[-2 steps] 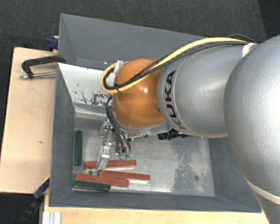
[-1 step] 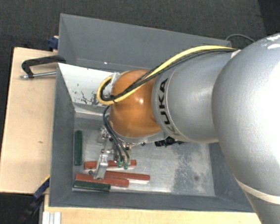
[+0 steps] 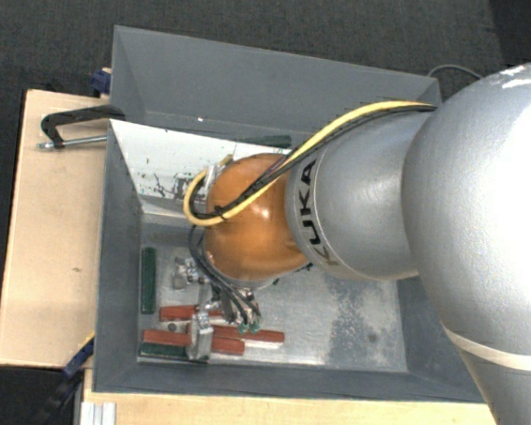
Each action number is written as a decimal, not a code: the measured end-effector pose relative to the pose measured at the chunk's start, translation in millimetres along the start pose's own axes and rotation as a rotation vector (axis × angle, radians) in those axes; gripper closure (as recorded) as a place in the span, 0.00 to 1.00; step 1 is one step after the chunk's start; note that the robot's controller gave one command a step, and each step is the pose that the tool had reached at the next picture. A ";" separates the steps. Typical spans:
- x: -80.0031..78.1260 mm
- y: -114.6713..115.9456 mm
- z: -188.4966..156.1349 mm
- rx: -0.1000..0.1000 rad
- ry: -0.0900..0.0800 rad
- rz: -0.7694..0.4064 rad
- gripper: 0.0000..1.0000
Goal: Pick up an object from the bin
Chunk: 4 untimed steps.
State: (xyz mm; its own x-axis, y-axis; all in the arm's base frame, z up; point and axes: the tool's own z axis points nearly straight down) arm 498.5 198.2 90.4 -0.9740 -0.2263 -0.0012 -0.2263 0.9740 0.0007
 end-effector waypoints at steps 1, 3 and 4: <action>3.8 -4.4 13.4 -0.002 -0.003 -0.255 1.00; -3.9 -13.1 -110.4 -0.001 -0.004 -0.242 1.00; -3.8 -13.1 -110.4 -0.001 -0.004 -0.242 1.00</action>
Offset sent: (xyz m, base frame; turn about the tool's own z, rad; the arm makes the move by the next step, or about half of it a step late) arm 0.0000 0.0000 0.0000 0.0000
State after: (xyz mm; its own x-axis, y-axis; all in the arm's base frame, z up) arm 505.1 186.2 200.8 -0.8914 -0.4532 -0.0054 -0.4532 0.8914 0.0011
